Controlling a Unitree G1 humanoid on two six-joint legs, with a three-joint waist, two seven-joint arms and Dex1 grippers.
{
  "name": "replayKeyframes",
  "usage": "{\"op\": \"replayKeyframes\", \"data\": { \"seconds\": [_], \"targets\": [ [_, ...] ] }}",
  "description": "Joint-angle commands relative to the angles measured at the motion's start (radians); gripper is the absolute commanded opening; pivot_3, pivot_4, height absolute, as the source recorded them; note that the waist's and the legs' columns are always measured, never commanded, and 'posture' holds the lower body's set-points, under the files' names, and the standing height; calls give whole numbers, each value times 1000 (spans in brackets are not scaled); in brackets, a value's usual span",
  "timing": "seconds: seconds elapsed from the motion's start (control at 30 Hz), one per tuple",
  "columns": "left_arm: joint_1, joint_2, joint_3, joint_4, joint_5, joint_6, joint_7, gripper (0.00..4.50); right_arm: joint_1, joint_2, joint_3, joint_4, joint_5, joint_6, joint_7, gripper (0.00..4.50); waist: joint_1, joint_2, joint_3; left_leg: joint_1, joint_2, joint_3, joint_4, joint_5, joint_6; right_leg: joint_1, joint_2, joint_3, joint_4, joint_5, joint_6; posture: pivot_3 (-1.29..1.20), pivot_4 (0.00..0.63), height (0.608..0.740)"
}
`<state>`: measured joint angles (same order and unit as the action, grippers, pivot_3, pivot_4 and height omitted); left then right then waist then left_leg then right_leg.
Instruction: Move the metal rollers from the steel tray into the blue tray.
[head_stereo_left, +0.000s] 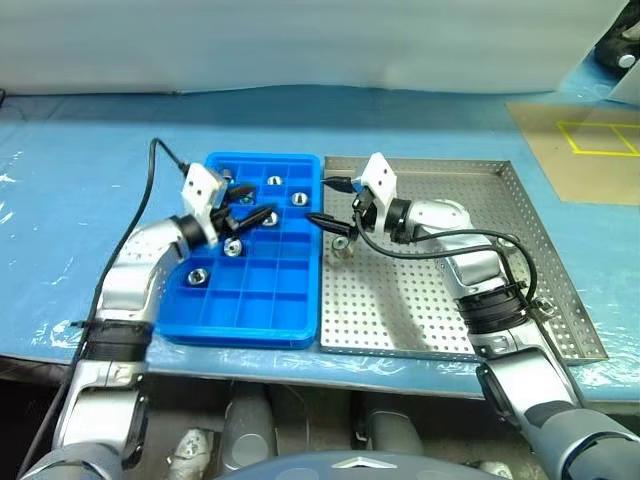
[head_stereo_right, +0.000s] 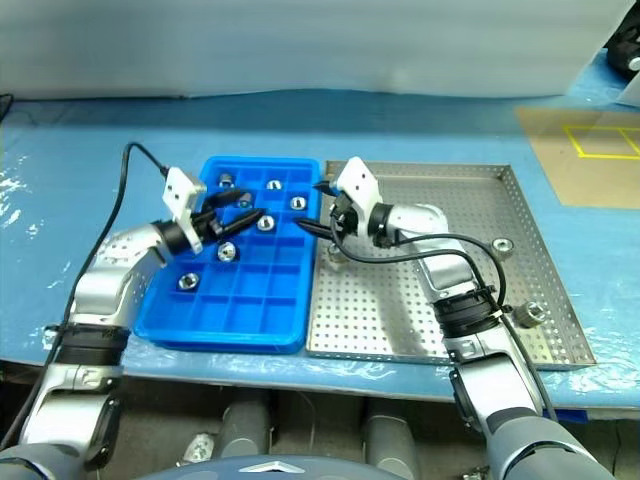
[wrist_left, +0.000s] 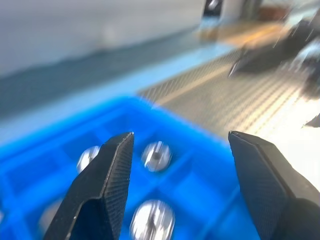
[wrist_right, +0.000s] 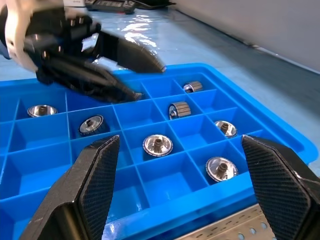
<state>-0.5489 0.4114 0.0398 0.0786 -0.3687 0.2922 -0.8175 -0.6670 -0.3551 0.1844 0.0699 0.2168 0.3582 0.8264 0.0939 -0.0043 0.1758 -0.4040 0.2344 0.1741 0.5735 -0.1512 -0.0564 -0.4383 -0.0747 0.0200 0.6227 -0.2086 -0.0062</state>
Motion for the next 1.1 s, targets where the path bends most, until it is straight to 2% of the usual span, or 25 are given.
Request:
{"op": "replayKeyframes", "data": {
  "seconds": [0.03, 0.23, 0.37, 0.5, 0.77, 0.9, 1.1],
  "targets": [
    [-90, -23, -33, 53, -2, -28, -49, 3175, 21, -29, -56, -90, 14, 14, -28, 4020, -7, 0, 0, 1, 0, 0, 0, 0, 0, 0, 0, 1, 0, 0, 0, -141, 150, 740],
    [-249, -72, -101, 282, 38, -115, -176, 3175, 113, -99, -128, -216, 19, 77, -89, 4020, -36, 0, 0, 1, -1, 1, 0, 0, 0, 0, 1, 4, -1, 0, 1, -307, 150, 740],
    [-331, -146, -124, 449, 60, -185, -226, 3175, 195, -128, -184, -347, 26, 156, -157, 4020, -59, 0, 0, 1, -2, 1, 0, 0, 1, 0, 1, 5, -1, 0, 1, -399, 150, 740],
    [-357, -228, -160, 552, 82, -249, -303, 3175, 332, -173, -268, -537, 48, 274, -215, 4020, -82, 0, 0, 2, -2, 2, 0, -2, 3, 2, 2, 7, -3, 0, 1, -536, 150, 740],
    [-359, -314, -221, 661, 129, -335, -442, 3175, 532, -241, -425, -790, 108, 459, -281, 4020, -145, 0, 0, 3, -3, 4, 3, -7, 12, 3, 1, 9, -6, 1, 2, -702, 150, 740],
    [-381, -379, -229, 742, 157, -391, -449, 3175, 611, -243, -493, -894, 138, 541, -318, 4020, -174, 1, 0, 4, -4, 4, 4, -9, 15, 6, 1, 9, -9, 1, 2, -747, 150, 740],
    [-474, -504, -215, 955, 239, -519, -294, 3175, 655, -237, -534, -980, 176, 626, -367, 4020, -219, 1, -1, 1, -9, 4, 6, -13, 22, 9, -3, 9, -18, 2, 4, -773, 150, 740]
  ]
}}
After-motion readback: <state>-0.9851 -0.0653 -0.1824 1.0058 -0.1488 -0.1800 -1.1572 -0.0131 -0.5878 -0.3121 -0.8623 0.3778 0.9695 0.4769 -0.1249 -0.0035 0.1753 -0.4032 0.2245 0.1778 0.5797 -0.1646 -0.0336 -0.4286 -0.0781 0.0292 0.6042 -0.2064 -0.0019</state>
